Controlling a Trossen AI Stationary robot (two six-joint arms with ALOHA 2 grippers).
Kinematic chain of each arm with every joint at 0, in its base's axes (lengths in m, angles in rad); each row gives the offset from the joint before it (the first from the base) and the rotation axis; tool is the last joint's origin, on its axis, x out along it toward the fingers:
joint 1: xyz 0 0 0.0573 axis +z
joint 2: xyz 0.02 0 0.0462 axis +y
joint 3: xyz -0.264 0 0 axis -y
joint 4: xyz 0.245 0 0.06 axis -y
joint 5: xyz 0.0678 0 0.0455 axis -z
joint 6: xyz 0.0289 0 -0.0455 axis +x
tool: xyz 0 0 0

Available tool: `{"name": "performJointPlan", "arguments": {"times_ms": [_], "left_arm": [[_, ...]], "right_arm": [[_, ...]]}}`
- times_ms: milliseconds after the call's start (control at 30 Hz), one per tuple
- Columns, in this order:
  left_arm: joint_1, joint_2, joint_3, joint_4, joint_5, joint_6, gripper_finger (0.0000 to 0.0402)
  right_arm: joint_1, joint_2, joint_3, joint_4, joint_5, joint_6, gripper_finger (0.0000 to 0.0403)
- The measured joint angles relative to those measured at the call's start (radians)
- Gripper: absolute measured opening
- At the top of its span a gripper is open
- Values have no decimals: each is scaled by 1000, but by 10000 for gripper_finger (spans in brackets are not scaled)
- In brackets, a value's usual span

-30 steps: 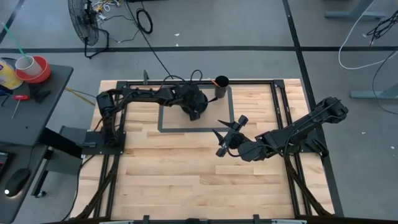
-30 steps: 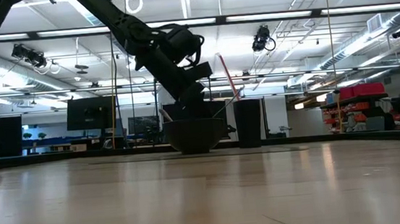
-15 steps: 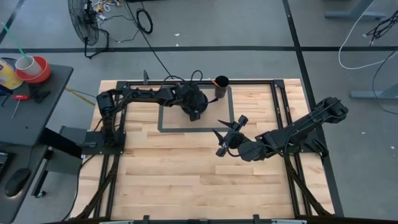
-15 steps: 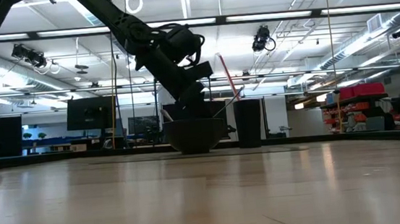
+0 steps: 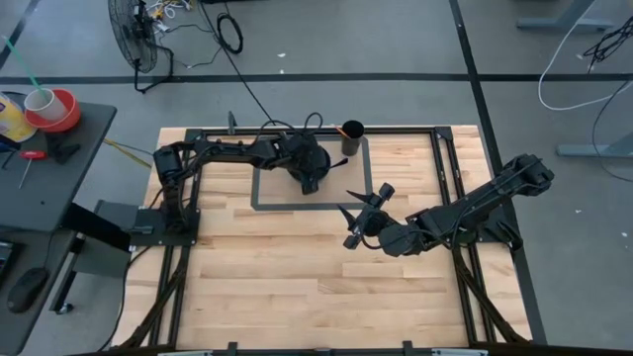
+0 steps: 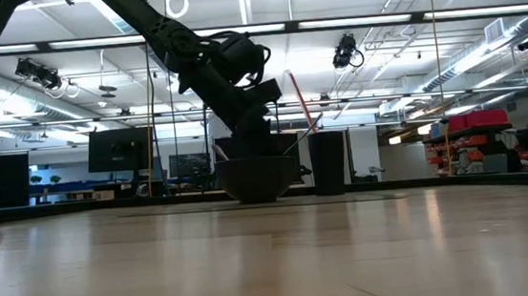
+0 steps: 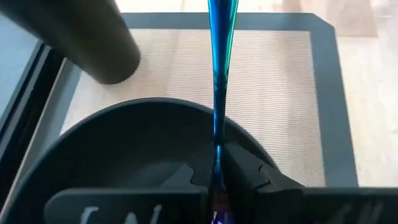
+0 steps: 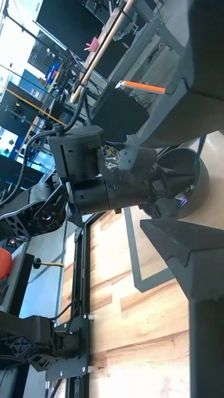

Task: Pick & Place Utensil
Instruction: Put the blue fork into the black bowl

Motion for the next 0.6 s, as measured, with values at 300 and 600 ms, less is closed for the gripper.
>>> {"name": "performJointPlan", "arguments": {"times_ms": [300,600], "left_arm": [[5,0,0,1,8,81,28],[6,0,0,-25,9,189,28]], "right_arm": [[0,0,0,0,-22,0,201],[0,0,0,0,-51,0,201]]}}
